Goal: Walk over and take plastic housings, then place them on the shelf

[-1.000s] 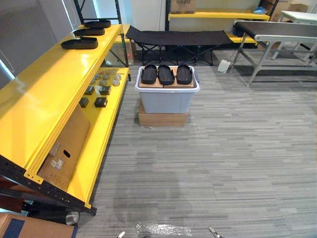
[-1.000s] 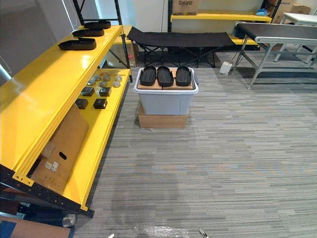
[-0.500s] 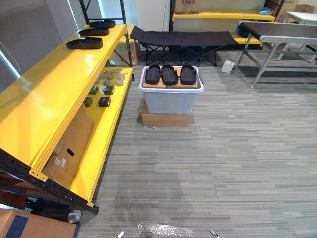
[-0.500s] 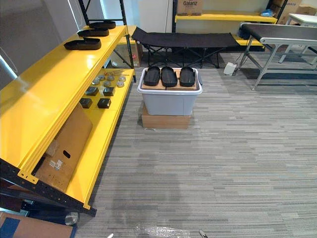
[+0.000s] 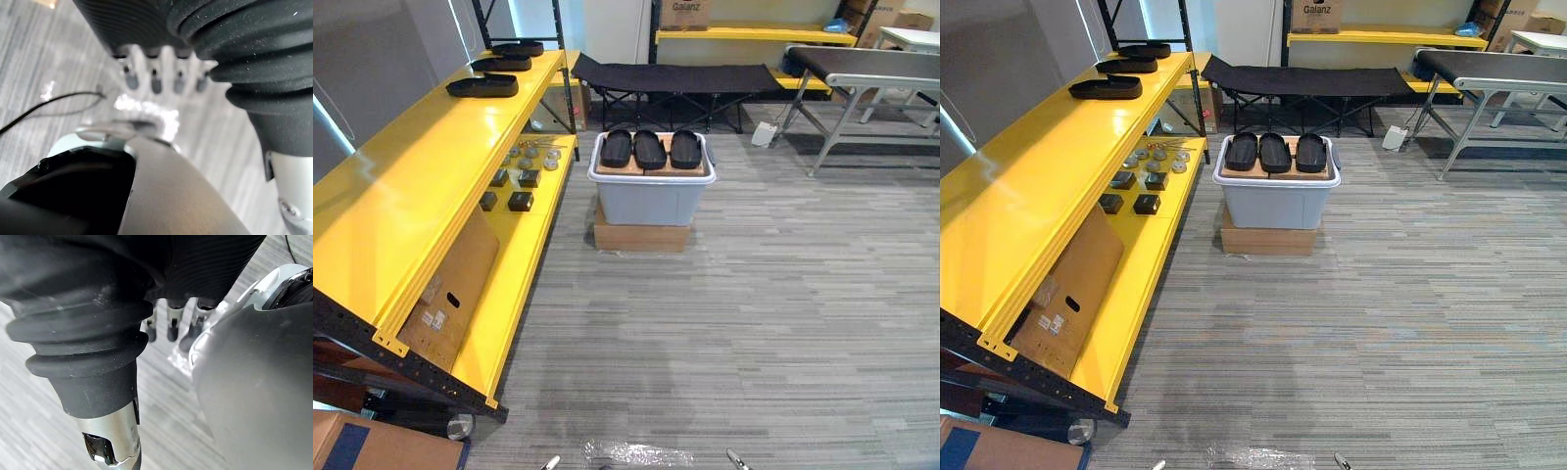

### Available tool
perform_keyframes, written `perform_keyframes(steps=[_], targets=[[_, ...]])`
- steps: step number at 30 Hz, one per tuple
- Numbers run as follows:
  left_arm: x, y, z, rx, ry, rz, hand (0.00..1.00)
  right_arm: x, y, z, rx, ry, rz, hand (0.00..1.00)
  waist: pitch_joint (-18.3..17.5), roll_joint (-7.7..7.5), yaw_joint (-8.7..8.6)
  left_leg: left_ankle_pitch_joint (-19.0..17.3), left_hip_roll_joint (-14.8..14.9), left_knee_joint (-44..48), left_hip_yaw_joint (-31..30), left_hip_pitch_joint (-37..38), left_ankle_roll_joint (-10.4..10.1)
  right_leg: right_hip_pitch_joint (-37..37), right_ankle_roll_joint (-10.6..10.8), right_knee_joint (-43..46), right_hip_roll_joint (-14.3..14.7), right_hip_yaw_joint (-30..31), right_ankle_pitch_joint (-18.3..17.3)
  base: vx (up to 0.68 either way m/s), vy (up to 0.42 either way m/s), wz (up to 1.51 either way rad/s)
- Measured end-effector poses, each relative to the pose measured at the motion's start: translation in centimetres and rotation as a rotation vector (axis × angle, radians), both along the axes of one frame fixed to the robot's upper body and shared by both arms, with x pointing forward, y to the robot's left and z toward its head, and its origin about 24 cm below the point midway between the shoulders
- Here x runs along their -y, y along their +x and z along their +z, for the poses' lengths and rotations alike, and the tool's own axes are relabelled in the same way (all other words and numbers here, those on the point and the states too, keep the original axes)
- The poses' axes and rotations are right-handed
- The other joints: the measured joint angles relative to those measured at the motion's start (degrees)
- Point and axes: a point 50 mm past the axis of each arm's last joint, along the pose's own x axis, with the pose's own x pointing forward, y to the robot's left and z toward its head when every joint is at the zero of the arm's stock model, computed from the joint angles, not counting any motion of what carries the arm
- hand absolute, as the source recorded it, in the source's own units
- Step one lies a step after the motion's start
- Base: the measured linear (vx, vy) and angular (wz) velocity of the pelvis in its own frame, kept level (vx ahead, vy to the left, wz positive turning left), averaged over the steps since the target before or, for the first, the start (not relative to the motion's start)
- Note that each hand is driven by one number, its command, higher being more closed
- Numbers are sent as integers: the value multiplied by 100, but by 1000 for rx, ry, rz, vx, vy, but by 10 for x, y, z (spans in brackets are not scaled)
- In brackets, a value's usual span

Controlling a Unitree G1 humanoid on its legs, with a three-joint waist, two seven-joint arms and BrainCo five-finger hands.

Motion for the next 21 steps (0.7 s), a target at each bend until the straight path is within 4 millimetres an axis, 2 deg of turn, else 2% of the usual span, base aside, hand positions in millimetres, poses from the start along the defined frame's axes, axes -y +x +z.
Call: perform_keyframes(steps=[21], targets=[[0, -1, 0, -5, 9, 0, 0, 0, -1, 0, -4, 2, -1, 0, 1, -5, 1, -1, 11, 1, 25, 31, 1, 87, -29, -69, 37, -14, 31, -2, 1, 0]])
